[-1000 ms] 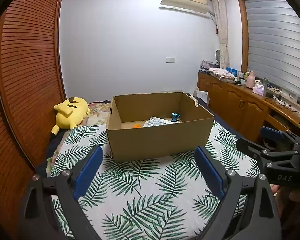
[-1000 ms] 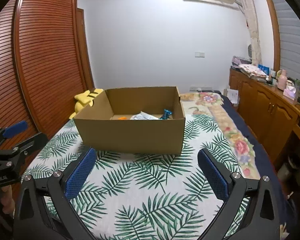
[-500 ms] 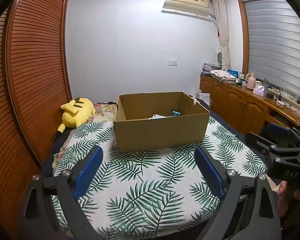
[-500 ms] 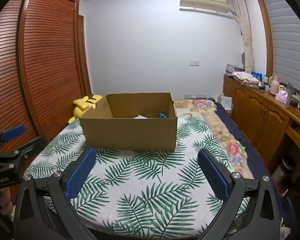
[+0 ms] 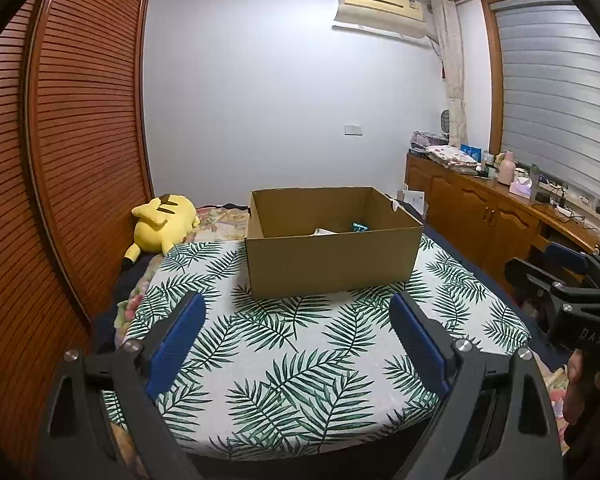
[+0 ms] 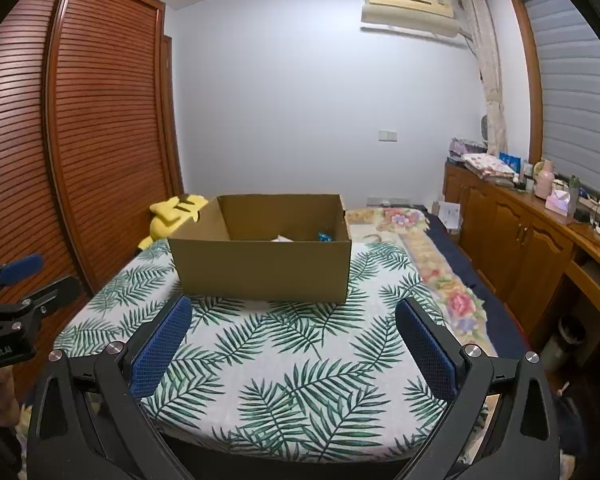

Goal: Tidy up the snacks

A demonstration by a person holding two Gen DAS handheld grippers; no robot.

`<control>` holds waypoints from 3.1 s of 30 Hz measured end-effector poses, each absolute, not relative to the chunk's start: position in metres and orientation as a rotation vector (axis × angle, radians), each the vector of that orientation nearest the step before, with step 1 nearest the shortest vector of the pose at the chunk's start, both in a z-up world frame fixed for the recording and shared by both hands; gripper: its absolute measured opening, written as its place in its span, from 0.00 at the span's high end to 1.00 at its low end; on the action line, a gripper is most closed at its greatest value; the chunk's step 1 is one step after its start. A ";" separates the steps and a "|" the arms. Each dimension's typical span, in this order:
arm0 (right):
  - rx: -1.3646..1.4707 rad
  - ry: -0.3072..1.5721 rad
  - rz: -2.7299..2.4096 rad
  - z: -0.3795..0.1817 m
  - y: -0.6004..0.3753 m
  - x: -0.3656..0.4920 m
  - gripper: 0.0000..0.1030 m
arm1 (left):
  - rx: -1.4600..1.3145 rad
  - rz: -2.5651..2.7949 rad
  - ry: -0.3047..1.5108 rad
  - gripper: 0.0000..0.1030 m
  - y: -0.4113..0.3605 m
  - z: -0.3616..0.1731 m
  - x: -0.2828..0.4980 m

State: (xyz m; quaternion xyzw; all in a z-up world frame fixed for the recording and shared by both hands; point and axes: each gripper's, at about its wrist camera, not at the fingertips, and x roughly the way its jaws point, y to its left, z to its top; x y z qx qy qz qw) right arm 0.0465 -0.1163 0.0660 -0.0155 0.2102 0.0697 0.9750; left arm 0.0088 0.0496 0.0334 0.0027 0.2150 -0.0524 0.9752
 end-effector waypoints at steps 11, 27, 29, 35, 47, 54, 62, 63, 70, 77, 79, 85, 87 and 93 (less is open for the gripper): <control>-0.032 0.436 0.137 0.060 -0.113 0.047 0.00 | 0.004 -0.101 0.429 0.08 0.051 0.033 0.005; -0.034 0.440 0.143 0.057 -0.113 0.044 0.00 | 0.003 -0.102 0.436 0.08 0.049 0.031 0.004; -0.035 0.438 0.142 0.057 -0.113 0.044 0.00 | 0.002 -0.101 0.437 0.08 0.049 0.030 0.004; -0.036 0.439 0.142 0.057 -0.113 0.044 0.00 | 0.002 -0.100 0.438 0.08 0.049 0.030 0.004; -0.035 0.437 0.144 0.057 -0.113 0.043 0.00 | 0.004 -0.099 0.442 0.08 0.051 0.027 0.005; -0.037 0.437 0.144 0.057 -0.113 0.043 0.00 | 0.004 -0.098 0.440 0.08 0.050 0.027 0.005; -0.037 0.438 0.144 0.056 -0.113 0.043 0.00 | 0.003 -0.100 0.441 0.08 0.050 0.027 0.005; -0.038 0.438 0.143 0.056 -0.113 0.043 0.00 | 0.003 -0.100 0.441 0.08 0.050 0.027 0.005; -0.038 0.438 0.143 0.057 -0.113 0.043 0.00 | 0.003 -0.098 0.441 0.08 0.050 0.026 0.005; -0.038 0.438 0.145 0.057 -0.113 0.043 0.00 | 0.004 -0.096 0.439 0.07 0.050 0.026 0.005; -0.037 0.437 0.144 0.057 -0.113 0.043 0.00 | 0.002 -0.097 0.441 0.07 0.051 0.026 0.005; -0.037 0.438 0.144 0.057 -0.113 0.043 0.00 | 0.003 -0.095 0.441 0.07 0.051 0.026 0.004; -0.037 0.438 0.144 0.057 -0.113 0.043 0.00 | 0.003 -0.095 0.441 0.07 0.051 0.025 0.004; -0.038 0.438 0.144 0.057 -0.113 0.043 0.00 | 0.002 -0.096 0.441 0.07 0.051 0.026 0.005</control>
